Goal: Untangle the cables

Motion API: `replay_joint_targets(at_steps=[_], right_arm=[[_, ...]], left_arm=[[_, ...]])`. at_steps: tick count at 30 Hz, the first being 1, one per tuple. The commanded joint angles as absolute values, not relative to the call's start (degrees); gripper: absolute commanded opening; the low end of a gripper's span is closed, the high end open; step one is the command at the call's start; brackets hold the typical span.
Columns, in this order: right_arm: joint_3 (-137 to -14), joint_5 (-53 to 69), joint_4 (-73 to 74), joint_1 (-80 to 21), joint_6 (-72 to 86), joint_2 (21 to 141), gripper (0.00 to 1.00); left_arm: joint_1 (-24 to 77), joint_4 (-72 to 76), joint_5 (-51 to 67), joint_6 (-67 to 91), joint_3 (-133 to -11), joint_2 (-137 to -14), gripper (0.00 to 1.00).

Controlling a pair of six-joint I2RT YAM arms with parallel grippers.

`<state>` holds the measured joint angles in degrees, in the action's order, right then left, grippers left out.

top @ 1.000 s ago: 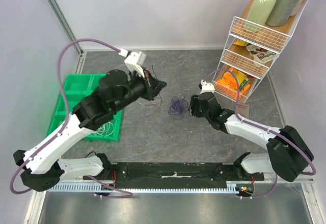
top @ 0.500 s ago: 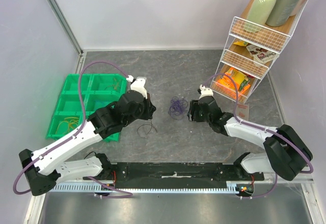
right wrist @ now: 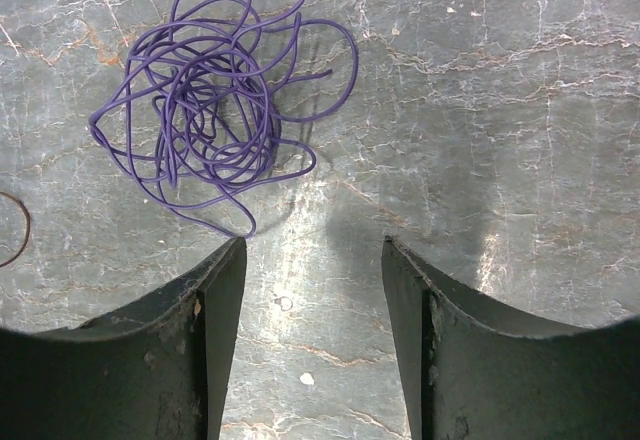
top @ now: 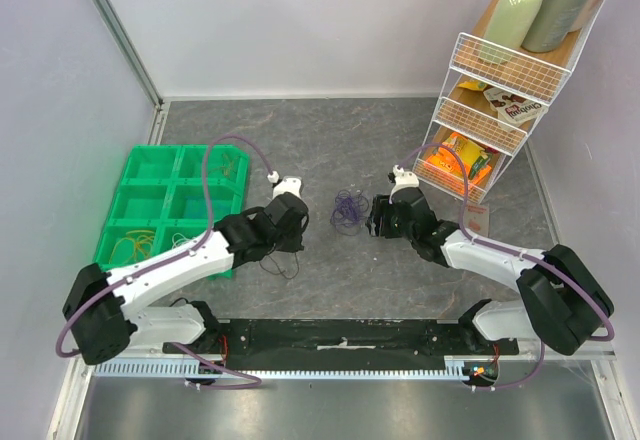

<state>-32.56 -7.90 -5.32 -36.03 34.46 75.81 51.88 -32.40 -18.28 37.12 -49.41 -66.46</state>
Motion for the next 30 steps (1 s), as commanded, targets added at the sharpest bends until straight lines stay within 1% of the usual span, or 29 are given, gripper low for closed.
replay_joint_targets(at_steps=[1, 3, 4, 6, 7, 9, 10, 11, 12, 14, 19, 25, 30], right_arm=[[-31.64, -7.30, -7.91, -35.51, 33.66, 74.36, 0.64], [-31.64, -6.86, -8.17, -35.42, 33.66, 74.35, 0.64], [-31.64, -6.77, -8.17, -35.42, 33.58, 74.44, 0.64], [-31.64, -6.51, -8.26, -35.33, 33.49, 74.53, 0.64], [-31.64, -6.50, -8.17, -35.25, 33.57, 74.53, 0.64], [-31.55, -6.24, -8.44, -35.24, 33.57, 74.62, 0.65], [-31.55, -6.07, -8.44, -35.16, 33.49, 74.71, 0.65], [-31.55, -6.06, -8.61, -35.07, 33.49, 74.79, 0.65], [-31.64, -5.80, -8.61, -35.16, 33.49, 74.97, 0.65], [-31.82, -5.45, -8.61, -34.89, 33.49, 75.23, 0.65], [-31.64, -5.01, -8.88, -34.54, 33.49, 75.24, 0.65], [-30.94, -4.48, -9.31, -34.19, 33.49, 74.62, 0.65], [-30.67, -4.39, -9.49, -34.01, 33.66, 74.36, 0.65]], left_arm=[[49.75, -29.10, -19.26, 39.20, -48.43, -69.87, 0.23], [48.78, -28.92, -18.02, 39.20, -48.51, -70.84, 0.27], [48.52, -29.26, -18.10, 39.63, -48.60, -71.01, 0.31], [47.99, -29.71, -17.84, 39.81, -48.52, -70.49, 0.43], [47.73, -29.88, -17.75, 40.08, -48.34, -70.14, 0.51], [47.29, -30.32, -17.23, 40.60, -47.90, -68.91, 0.62], [47.20, -30.76, -16.70, 40.95, -47.73, -68.73, 0.69], [46.76, -31.28, -15.83, 41.13, -47.72, -68.64, 0.85], [46.32, -32.07, -14.95, 41.39, -47.72, -68.82, 0.94], [45.88, -34.36, -14.15, 42.53, -48.08, -69.96, 0.95], [45.62, -34.19, -13.63, 42.63, -47.20, -72.85, 0.96], [45.61, -31.11, -8.44, 35.87, -49.30, -81.55, 0.98], [45.62, -26.56, -4.67, 34.45, -51.24, -86.56, 0.99]])
